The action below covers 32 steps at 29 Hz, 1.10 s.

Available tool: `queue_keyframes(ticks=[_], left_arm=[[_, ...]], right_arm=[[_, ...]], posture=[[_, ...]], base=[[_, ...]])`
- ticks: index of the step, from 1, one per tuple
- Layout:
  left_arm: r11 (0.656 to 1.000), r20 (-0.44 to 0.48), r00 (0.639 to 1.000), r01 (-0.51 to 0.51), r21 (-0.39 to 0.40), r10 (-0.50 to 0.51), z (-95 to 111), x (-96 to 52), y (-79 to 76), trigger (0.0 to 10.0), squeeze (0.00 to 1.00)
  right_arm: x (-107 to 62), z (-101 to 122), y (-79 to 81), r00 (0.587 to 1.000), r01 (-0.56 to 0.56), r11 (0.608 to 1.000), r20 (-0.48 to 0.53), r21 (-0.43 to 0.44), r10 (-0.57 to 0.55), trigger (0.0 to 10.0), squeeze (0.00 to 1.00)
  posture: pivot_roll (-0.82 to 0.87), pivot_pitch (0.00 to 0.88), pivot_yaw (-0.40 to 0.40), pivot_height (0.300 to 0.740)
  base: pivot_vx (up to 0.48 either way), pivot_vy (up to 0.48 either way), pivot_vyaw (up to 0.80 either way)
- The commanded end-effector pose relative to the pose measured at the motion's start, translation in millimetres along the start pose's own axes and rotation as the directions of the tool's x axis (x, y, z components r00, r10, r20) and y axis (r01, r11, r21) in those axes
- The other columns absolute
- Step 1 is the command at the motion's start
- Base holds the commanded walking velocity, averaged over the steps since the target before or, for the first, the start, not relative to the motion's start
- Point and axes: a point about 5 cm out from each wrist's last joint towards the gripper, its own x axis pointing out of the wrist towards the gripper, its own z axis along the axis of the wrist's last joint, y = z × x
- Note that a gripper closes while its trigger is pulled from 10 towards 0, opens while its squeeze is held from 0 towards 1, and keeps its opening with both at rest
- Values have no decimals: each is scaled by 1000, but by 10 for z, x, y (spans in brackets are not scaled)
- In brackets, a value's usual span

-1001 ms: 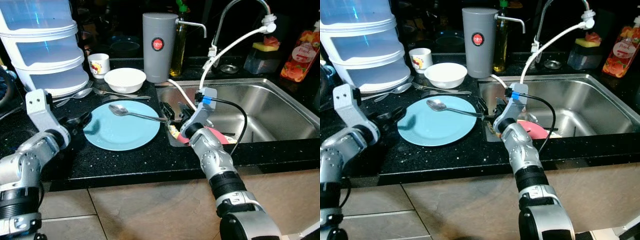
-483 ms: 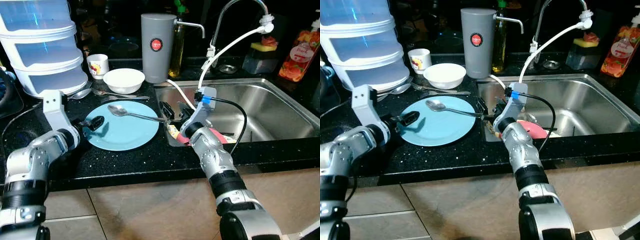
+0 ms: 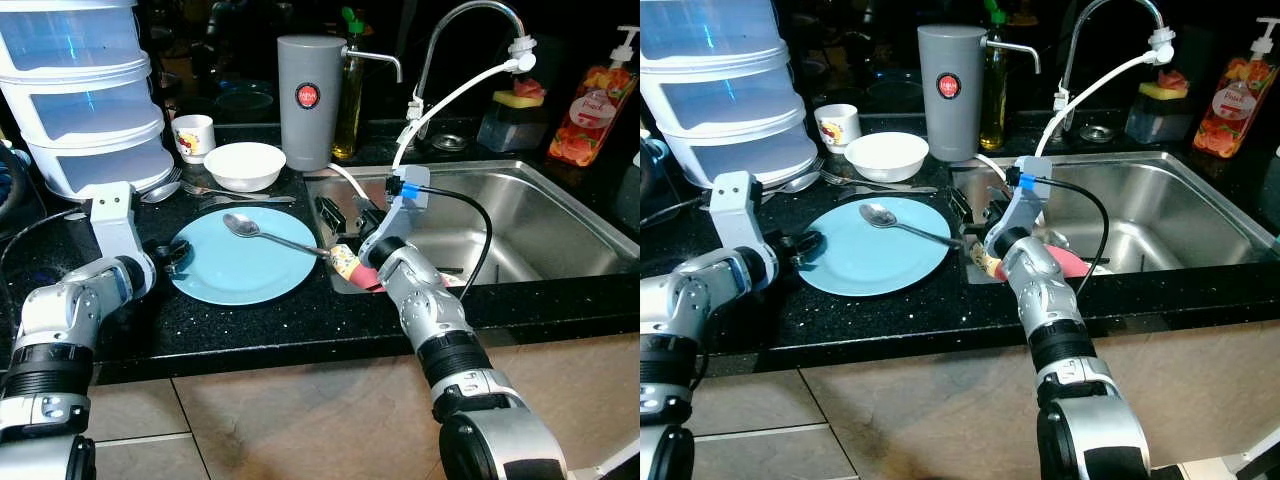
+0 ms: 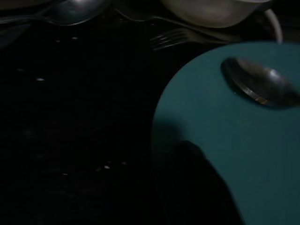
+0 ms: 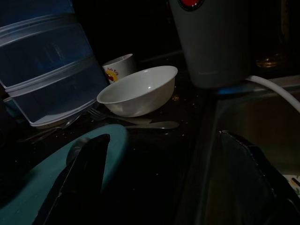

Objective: Kitchen organization

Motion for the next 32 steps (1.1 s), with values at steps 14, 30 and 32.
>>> queue_keyframes(ticks=[14,30,32], left_arm=[[967,-44,997,66,244,-57,-37,-100,189,0,0],[922,-87,985,172,346,-151,-61,-69,43,0,0],[918,-89,984,175,357,-153,-53,-68,38,0,0]], right_arm=[[38,38,35,997,-70,995,-22,-70,69,10000,0],[189,-101,477,925,-367,850,-242,-379,292,10000,0],[198,-100,484,922,-375,840,-253,-392,294,10000,0]], posture=[[117,97,-32,740],[117,105,-34,740],[117,105,-34,740]], base=[[0,0,0],[0,0,0],[0,0,0]])
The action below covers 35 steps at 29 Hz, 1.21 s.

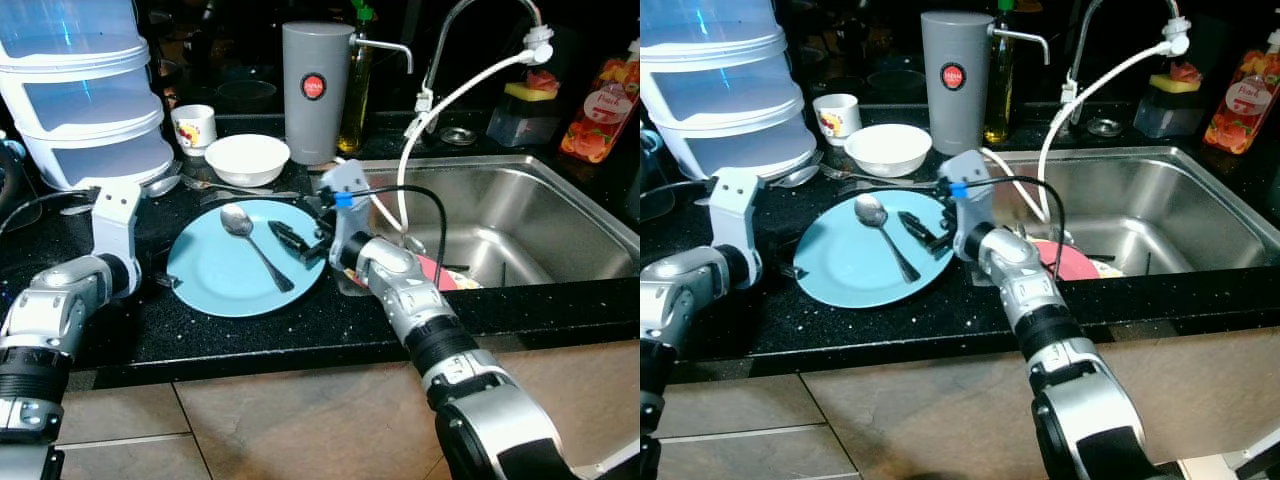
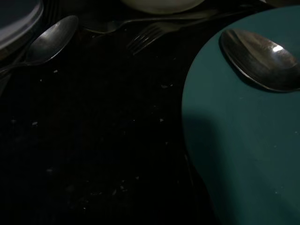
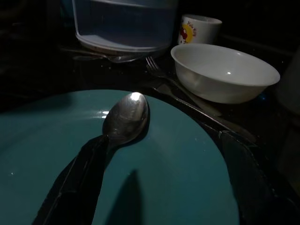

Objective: Kitchen organization

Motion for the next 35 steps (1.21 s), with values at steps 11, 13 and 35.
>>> queue_keyframes(ticks=[11,13,35], left_arm=[[997,-74,997,14,77,-9,-63,0,-18,0,0],[996,-79,997,12,90,-5,-57,-2,-15,0,0],[994,-112,994,17,108,-5,-90,19,-4,0,0]], right_arm=[[33,-184,43,979,-48,999,-197,2,48,10000,0],[24,-242,39,971,-30,997,-236,73,46,10000,0],[85,-150,251,908,-273,920,-240,281,343,10000,0]], posture=[[117,104,-37,740],[116,104,-34,740],[113,104,-31,740]], base=[[0,0,0],[0,0,0],[0,0,0]])
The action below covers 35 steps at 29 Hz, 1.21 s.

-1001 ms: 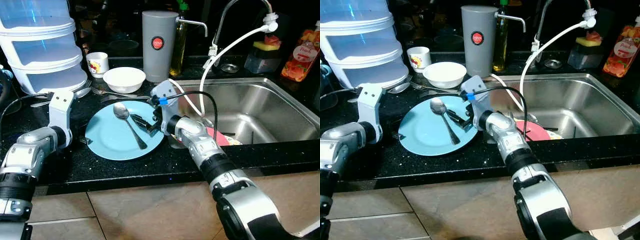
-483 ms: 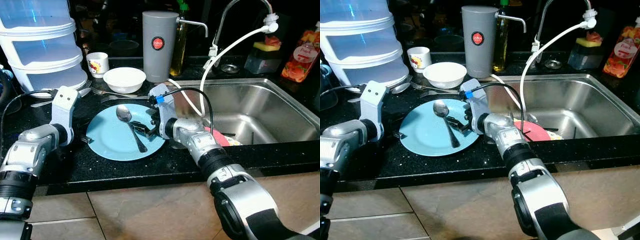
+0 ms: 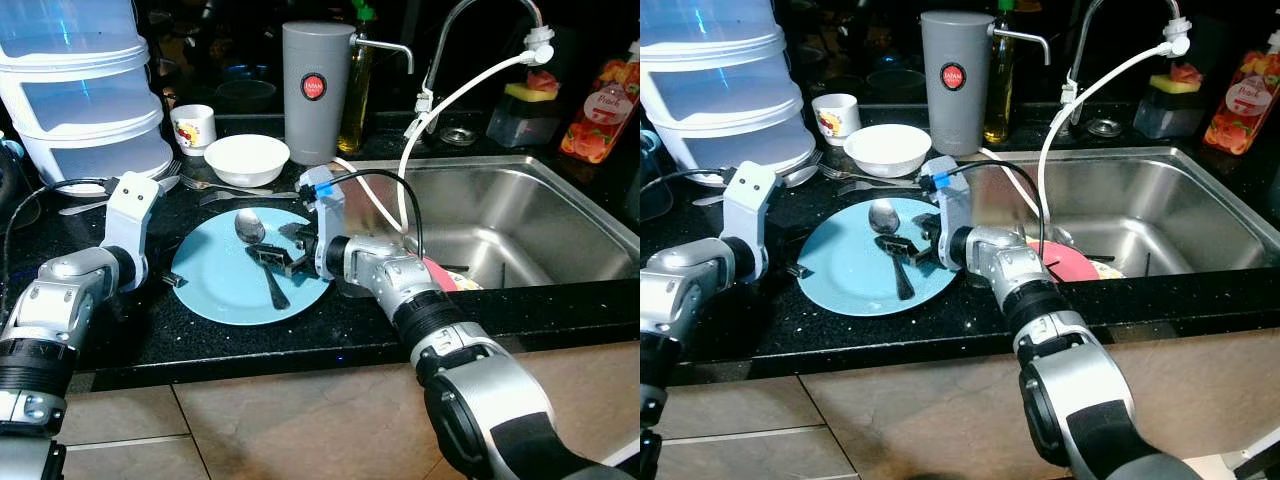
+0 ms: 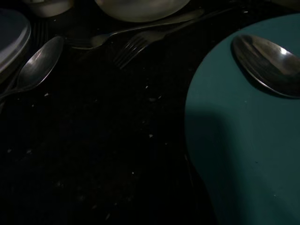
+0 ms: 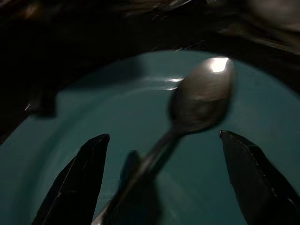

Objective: Kitchen organization

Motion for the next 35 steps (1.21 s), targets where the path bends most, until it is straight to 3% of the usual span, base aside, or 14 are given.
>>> queue_keyframes(ticks=[1,5,7,15,16,28,31,35], left_arm=[[1000,-90,996,-1,2,1,-188,-4,10,0,0],[1000,-95,995,0,5,0,-198,-4,13,0,0],[1000,-96,995,1,7,0,-197,-3,14,0,0],[1000,-93,996,-5,10,6,-188,-6,32,0,0],[1000,-93,996,-6,10,7,-189,-8,33,0,0],[1000,-90,996,-20,13,22,-191,-21,59,0,0],[999,-85,996,-30,17,32,-184,-26,72,0,0],[998,-70,996,-55,13,55,-170,-31,96,0,0]], right_arm=[[17,-86,47,998,-42,999,-57,-12,42,10000,0],[34,-235,86,982,-77,989,-182,-130,52,10000,0],[40,-286,86,974,-69,988,-223,-139,37,10000,0],[20,-305,33,967,-4,998,-256,-70,-14,10000,0],[16,-305,27,967,4,999,-253,-54,-18,235,0],[-26,-319,-42,973,86,996,-215,25,-79,0,0],[-33,-255,-74,981,128,990,-158,67,-116,0,0],[-84,4,-167,981,171,964,56,204,-186,0,0]], posture=[[113,104,-31,740],[112,104,-30,740],[113,103,-31,740],[114,103,-33,740],[115,101,-34,740],[116,92,-35,740],[117,92,-36,740],[117,92,-36,740]], base=[[0,0,0],[0,0,0],[0,0,0],[0,0,0],[0,0,0],[0,0,0],[0,0,0],[0,0,0]])
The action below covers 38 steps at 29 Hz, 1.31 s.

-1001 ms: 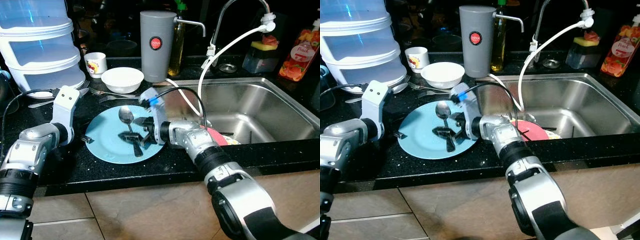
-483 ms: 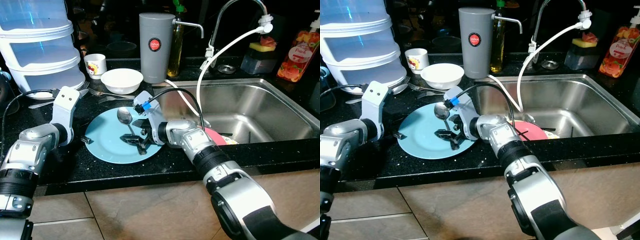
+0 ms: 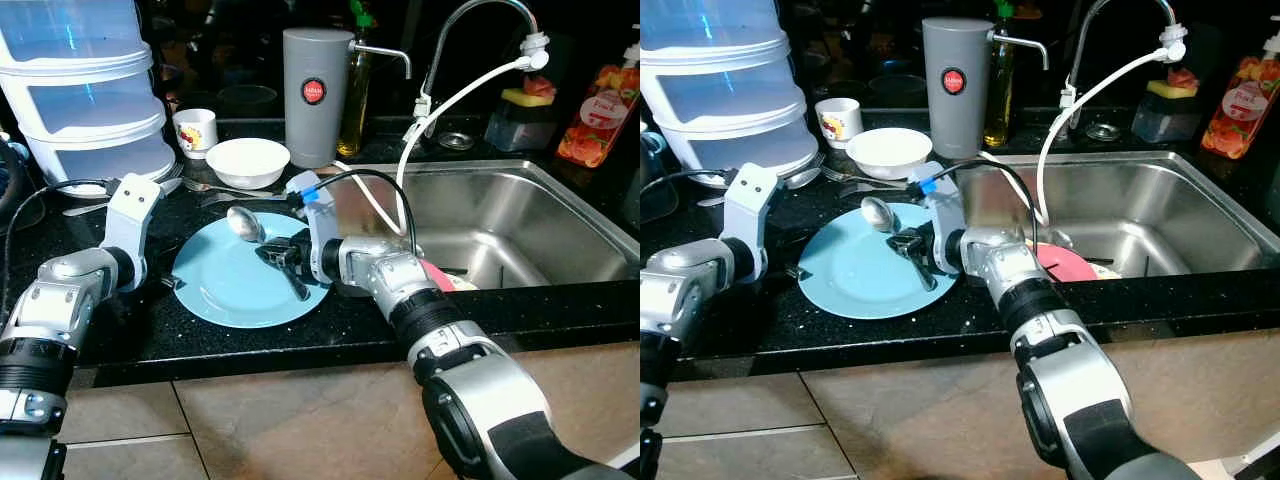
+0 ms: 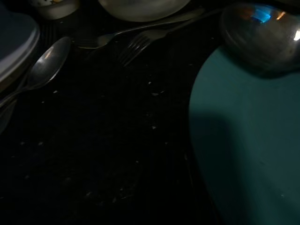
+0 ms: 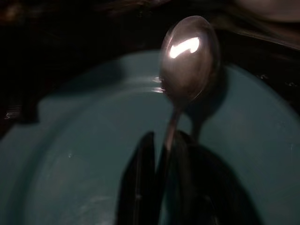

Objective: Kitchen organization

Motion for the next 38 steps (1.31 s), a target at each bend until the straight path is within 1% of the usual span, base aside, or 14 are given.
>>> queue_keyframes(ticks=[1,5,6,7,10,12,15,20,21,22,23,36,37,38], left_arm=[[999,-59,998,-38,-11,38,-151,-26,62,0,0],[999,-54,997,-49,-11,48,-141,-28,74,0,0],[998,-51,997,-54,-13,53,-134,-29,84,0,0],[998,-51,997,-54,-13,53,-134,-29,84,0,0],[998,-53,997,-60,-11,59,-140,-43,99,0,0],[998,-55,997,-61,-10,60,-145,-47,104,0,0],[998,-58,996,-65,-9,64,-156,-52,114,0,0],[998,-59,996,-66,-10,65,-161,-54,116,0,0],[998,-59,996,-66,-10,65,-161,-54,116,0,0],[998,-57,996,-66,-9,65,-154,-50,115,0,0],[998,-53,997,-64,-9,63,-146,-46,111,0,0],[999,-17,1000,-26,21,26,-74,-8,52,0,0],[999,-18,999,-29,20,29,-75,-9,55,0,0],[999,-18,999,-32,19,32,-74,-10,59,0,0]], right_arm=[[-68,98,-115,989,49,991,130,123,-65,0,0],[-185,311,-240,948,89,979,286,183,-139,0,0],[-334,469,-386,890,142,962,396,234,-227,0,0],[-334,469,-386,890,142,962,396,234,-227,0,0],[-669,644,-678,769,272,916,506,297,-392,0,0],[-750,661,-745,745,314,902,512,296,-427,0,0],[-887,639,-863,716,452,866,493,215,-495,0,0],[-915,273,-966,755,619,781,337,-81,-563,0,0],[-915,273,-966,755,619,781,337,-81,-563,0,0],[-872,97,-960,774,618,774,282,-138,-567,4235,0],[-832,-9,-939,789,606,778,249,-165,-562,10000,0],[-576,-591,-724,862,495,800,74,-340,-502,10000,0],[-575,-598,-723,864,490,804,68,-336,-498,10000,27],[-579,-601,-727,864,491,805,65,-333,-499,10000,1000]], posture=[[117,92,-36,740],[119,95,-34,740],[120,97,-35,740],[120,97,-35,740],[120,99,-35,740],[119,102,-34,740],[117,103,-33,740],[118,104,-32,740],[118,104,-32,740],[119,103,-31,740],[120,103,-29,740],[126,103,-30,740],[126,103,-30,740],[126,103,-30,740]], base=[[0,0,0],[0,0,0],[0,0,0],[0,0,0],[0,0,0],[0,0,0],[0,0,0],[0,0,0],[0,0,0],[0,0,0],[0,0,0],[0,0,0],[0,0,0],[0,0,0]])
